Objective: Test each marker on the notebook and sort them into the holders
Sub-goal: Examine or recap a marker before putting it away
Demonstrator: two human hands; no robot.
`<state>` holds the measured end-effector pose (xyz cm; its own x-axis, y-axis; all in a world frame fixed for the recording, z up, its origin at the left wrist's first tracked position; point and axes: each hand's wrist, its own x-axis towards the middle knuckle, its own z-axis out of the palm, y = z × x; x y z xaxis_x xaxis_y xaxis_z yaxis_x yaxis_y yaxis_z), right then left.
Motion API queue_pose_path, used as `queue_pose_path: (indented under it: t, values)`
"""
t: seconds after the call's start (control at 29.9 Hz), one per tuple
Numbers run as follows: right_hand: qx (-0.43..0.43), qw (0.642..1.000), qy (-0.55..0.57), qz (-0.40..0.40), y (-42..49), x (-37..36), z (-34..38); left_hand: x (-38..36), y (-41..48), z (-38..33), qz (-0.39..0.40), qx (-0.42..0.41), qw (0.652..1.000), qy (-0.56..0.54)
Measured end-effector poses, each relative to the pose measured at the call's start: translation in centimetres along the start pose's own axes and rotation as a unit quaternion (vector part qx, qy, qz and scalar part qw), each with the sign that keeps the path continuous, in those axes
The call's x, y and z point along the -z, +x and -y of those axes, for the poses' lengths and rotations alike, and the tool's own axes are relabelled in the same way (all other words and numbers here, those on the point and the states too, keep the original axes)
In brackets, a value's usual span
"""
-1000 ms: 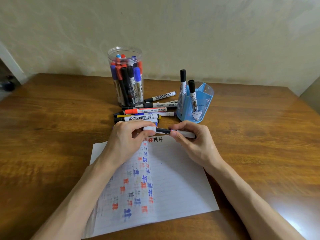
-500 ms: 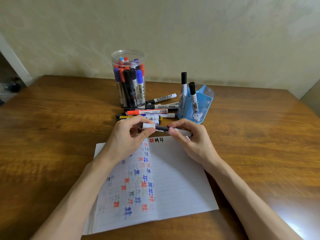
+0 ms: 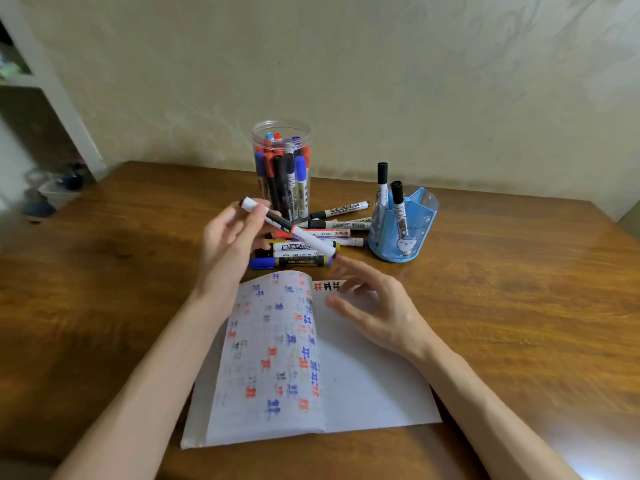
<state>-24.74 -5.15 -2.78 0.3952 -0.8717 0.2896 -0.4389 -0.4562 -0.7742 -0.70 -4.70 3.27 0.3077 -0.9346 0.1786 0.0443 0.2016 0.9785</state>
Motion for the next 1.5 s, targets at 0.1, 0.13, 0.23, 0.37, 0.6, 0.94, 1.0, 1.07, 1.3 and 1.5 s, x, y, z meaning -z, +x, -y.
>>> queue_pose_path:
  t: [0.1,0.13,0.23,0.37,0.6,0.94,1.0,1.07,1.3,1.5]
  values:
    - [0.018,0.999,-0.020,0.019,-0.4,0.0,1.3,2.2,-1.1,-1.1,-0.020,-0.031,0.999,0.017]
    - [0.030,0.998,-0.037,0.033,-0.3,-0.1,1.9,3.4,-1.8,-1.5,-0.023,-0.043,0.998,0.027]
    - [0.053,0.992,-0.065,0.097,0.3,-0.7,4.2,7.3,-4.1,-2.8,-0.035,-0.073,0.995,0.053]
    - [0.087,0.980,-0.092,0.156,1.2,-1.9,6.7,11.9,-7.1,-4.3,-0.057,-0.102,0.988,0.099]
    - [0.169,0.958,-0.065,0.223,2.5,-9.7,11.6,22.2,-16.5,-2.9,-0.147,-0.082,0.965,0.201]
    - [0.261,0.919,0.022,0.295,4.2,-18.4,15.9,26.8,-25.9,2.2,-0.160,0.035,0.962,0.219]
    - [0.264,0.914,0.025,0.307,4.3,-18.7,15.9,27.2,-26.6,3.1,-0.160,0.049,0.960,0.225]
    - [0.264,0.915,0.026,0.306,4.4,-18.7,15.8,27.4,-26.6,3.7,-0.171,0.057,0.957,0.229]
    - [0.248,0.939,0.002,0.240,4.6,-16.6,15.2,25.0,-22.5,1.5,-0.149,0.003,0.967,0.206]
    - [0.182,0.970,-0.016,0.160,4.7,-11.4,13.0,19.3,-16.8,-0.2,-0.060,-0.070,0.972,0.217]
